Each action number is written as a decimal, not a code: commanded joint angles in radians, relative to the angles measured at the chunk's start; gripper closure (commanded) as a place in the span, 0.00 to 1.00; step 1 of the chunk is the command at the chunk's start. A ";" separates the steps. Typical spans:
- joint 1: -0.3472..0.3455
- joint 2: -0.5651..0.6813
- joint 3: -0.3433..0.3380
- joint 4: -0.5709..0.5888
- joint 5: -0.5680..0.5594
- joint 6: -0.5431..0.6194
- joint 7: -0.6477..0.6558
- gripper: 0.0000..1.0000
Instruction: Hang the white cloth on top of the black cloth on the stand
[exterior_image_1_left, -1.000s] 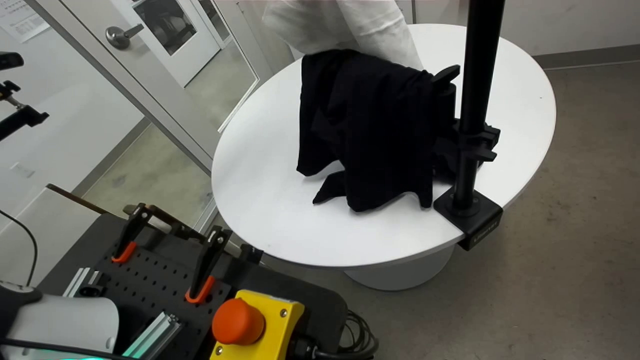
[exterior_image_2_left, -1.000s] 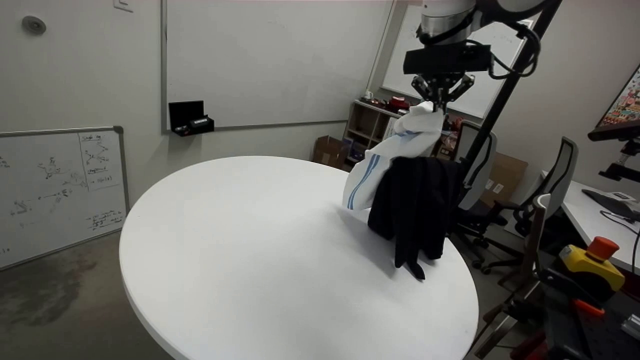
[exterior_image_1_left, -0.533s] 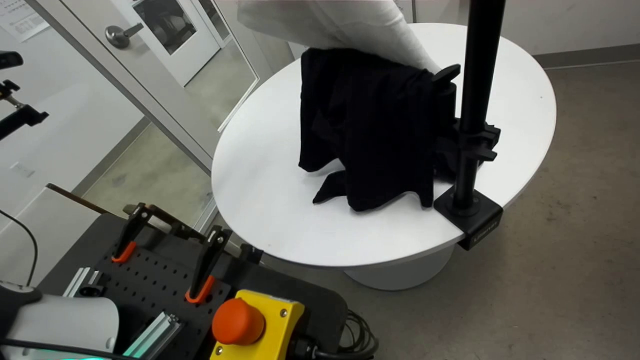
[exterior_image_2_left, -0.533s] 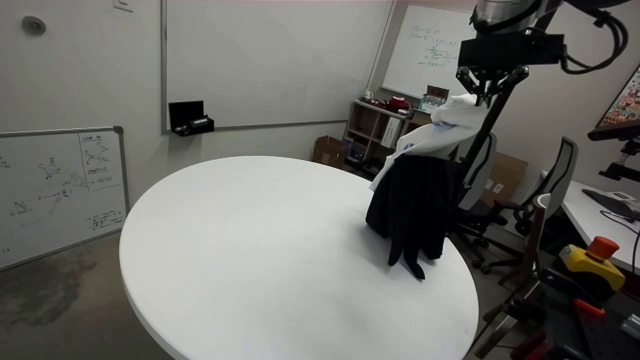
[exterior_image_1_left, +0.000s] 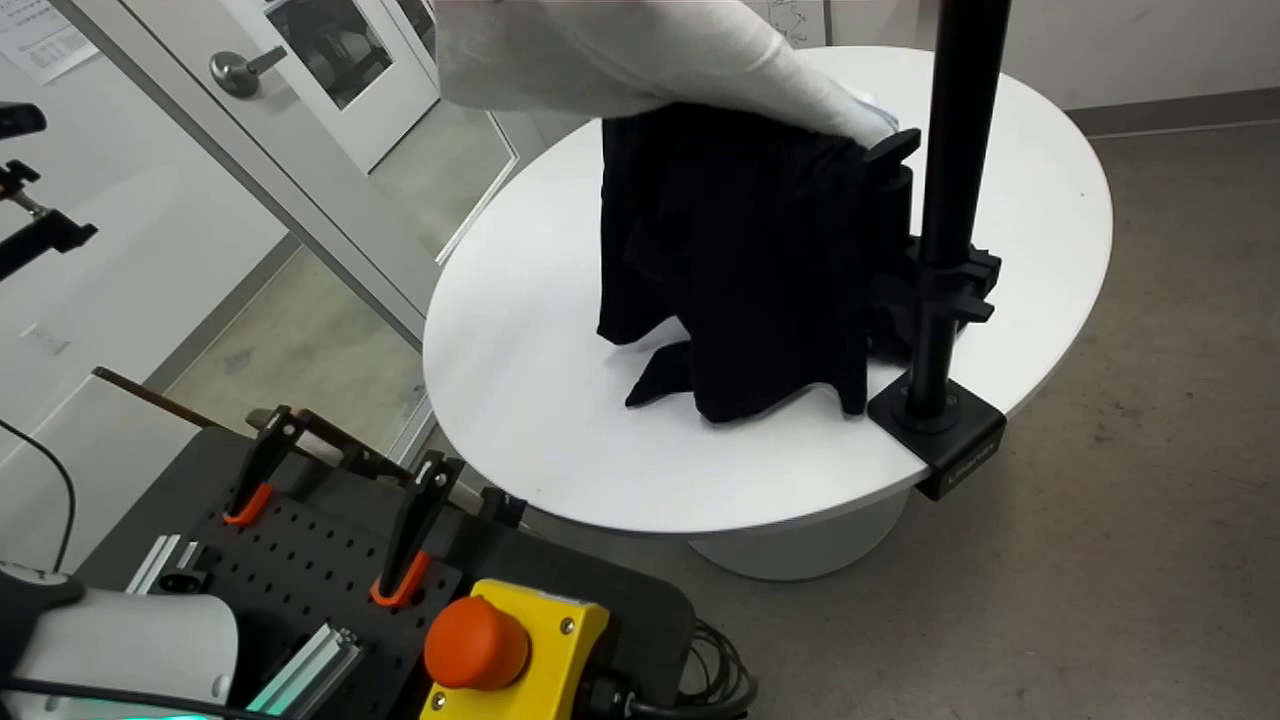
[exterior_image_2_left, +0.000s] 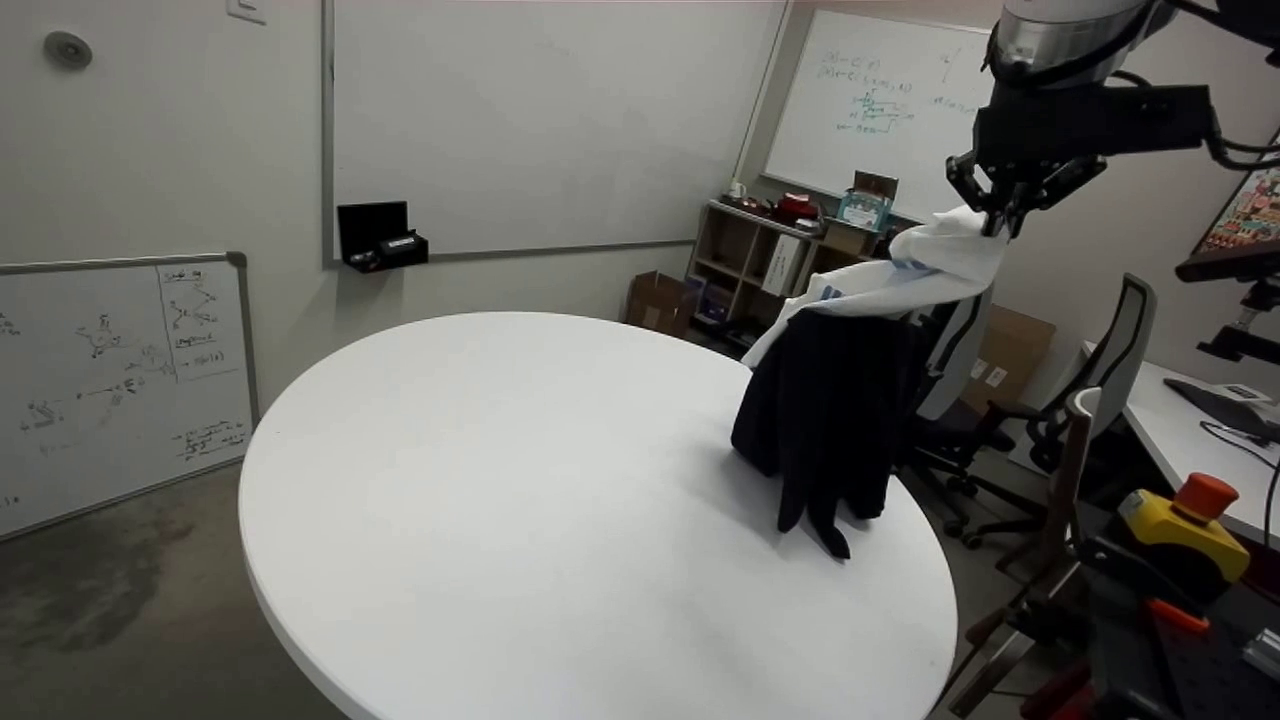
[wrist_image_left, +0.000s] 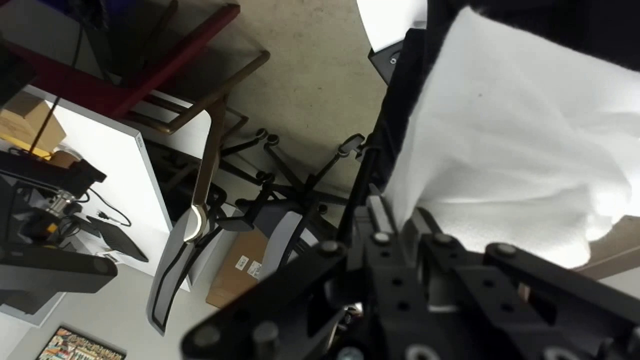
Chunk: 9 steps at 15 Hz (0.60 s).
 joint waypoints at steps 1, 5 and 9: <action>-0.015 -0.020 0.020 -0.040 -0.021 0.003 -0.060 0.58; -0.019 -0.019 0.023 -0.051 -0.024 0.002 -0.095 0.27; -0.018 -0.008 0.029 -0.043 -0.020 0.000 -0.113 0.00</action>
